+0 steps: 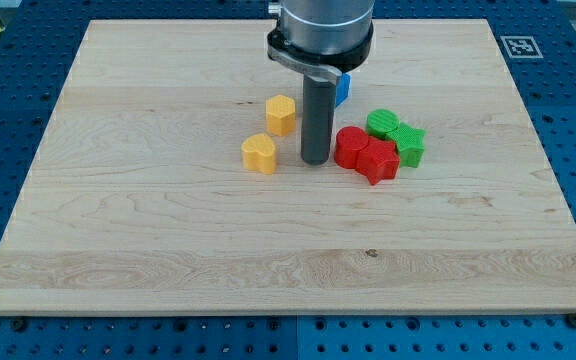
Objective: Move the yellow hexagon vertically to yellow heart
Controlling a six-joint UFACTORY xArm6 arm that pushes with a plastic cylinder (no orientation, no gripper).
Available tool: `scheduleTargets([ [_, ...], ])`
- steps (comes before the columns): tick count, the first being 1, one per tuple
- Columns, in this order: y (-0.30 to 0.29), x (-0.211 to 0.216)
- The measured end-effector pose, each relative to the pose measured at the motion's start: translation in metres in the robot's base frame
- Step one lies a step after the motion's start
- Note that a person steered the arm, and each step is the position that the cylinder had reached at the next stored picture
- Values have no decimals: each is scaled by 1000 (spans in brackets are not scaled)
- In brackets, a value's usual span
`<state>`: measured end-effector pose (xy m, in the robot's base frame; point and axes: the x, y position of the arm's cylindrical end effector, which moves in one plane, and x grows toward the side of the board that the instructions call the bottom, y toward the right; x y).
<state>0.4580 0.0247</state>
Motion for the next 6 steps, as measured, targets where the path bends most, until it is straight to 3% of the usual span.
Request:
scheduleTargets([
  [1, -3, 16],
  [2, -11, 3],
  [3, -11, -39],
  [6, -36, -61],
])
